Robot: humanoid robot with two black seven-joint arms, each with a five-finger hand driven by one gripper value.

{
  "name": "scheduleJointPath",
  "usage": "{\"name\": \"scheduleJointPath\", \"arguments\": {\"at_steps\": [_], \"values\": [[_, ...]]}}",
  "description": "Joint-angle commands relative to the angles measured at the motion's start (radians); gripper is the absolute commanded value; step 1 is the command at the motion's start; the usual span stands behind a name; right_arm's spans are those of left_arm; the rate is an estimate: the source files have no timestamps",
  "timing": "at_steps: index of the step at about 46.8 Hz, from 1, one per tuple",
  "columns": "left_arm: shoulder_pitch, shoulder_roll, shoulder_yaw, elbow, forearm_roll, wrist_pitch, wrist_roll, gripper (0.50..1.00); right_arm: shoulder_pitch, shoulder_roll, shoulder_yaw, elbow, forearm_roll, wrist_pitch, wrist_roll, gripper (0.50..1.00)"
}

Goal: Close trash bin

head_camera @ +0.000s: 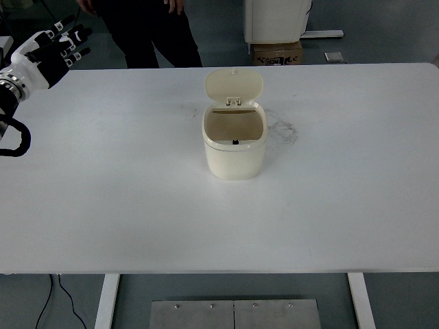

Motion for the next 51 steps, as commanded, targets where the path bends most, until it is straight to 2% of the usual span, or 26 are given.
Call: {"name": "scheduleJointPath", "arguments": {"at_steps": [1, 9, 15, 24, 31, 34, 42, 51], "values": [[-0.065, 0.001, 0.067, -0.02, 0.003, -0.002, 0.031, 1.0, 0.0, 0.0, 0.001, 0.0, 0.0, 0.0, 0.0, 0.991], [-0.235, 0.009, 0.254, -0.072, 0.005, -0.02, 0.042, 1.0, 0.0, 0.0, 0.0, 0.0, 0.0, 0.0, 0.0, 0.991], [-0.372, 0.001, 0.399, -0.117, 0.035, -0.095, 0.062, 1.0, 0.0, 0.0, 0.0, 0.0, 0.0, 0.0, 0.0, 0.991], [-0.525, -0.055, 0.552, -0.149, 0.251, -0.126, 0.063, 1.0, 0.0, 0.0, 0.0, 0.0, 0.0, 0.0, 0.0, 0.991], [-0.584, -0.065, 0.591, -0.148, 0.408, -0.231, 0.065, 1.0, 0.0, 0.0, 0.001, 0.0, 0.0, 0.0, 0.0, 0.991], [-0.602, -0.083, 0.594, -0.148, 0.465, -0.252, 0.065, 1.0, 0.0, 0.0, 0.0, 0.0, 0.0, 0.0, 0.0, 0.991], [-0.634, -0.13, 0.594, -0.148, 0.62, -0.265, 0.065, 1.0, 0.0, 0.0, 0.0, 0.0, 0.001, 0.0, 0.0, 0.991], [-0.646, -0.198, 0.594, -0.145, 0.677, -0.265, 0.065, 1.0, 0.0, 0.0, 0.0, 0.0, 0.0, 0.0, 0.0, 0.991]]}}
